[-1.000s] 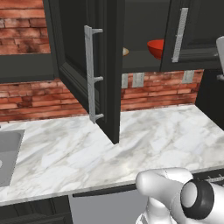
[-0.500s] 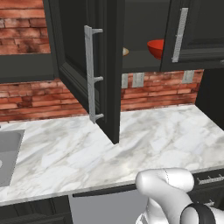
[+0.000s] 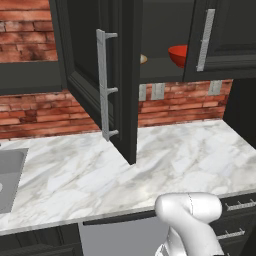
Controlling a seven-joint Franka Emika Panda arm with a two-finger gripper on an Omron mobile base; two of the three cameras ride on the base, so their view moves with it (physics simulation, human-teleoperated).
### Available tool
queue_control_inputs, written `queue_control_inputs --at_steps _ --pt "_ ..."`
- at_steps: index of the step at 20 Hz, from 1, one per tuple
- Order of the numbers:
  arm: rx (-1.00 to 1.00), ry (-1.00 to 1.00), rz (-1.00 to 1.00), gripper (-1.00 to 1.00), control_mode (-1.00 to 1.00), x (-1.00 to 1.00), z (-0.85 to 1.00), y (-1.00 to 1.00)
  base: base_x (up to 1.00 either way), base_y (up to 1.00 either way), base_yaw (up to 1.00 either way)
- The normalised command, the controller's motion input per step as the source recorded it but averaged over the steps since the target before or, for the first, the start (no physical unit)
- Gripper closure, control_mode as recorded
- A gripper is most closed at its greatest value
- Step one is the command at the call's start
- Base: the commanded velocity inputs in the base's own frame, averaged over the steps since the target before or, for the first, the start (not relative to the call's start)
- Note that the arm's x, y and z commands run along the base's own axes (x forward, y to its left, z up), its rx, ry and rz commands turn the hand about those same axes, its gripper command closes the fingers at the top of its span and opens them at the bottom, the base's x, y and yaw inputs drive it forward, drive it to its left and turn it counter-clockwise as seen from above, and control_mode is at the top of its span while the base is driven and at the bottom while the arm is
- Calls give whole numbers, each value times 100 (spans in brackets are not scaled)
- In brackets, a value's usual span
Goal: Open the cabinet. Pick the bowls from the counter and place them in the cabinet. Then close the cabinet.
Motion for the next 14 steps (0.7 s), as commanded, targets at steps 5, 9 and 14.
queue_control_inputs --at_steps 5,9,14 --pt "0 -3 0 -100 -100 -50 -3 78 0 0 0" --pt "0 -6 0 -100 -100 -36 -7 98 0 0 0" --pt "1 -5 0 -100 -100 -56 0 31 0 0 0"
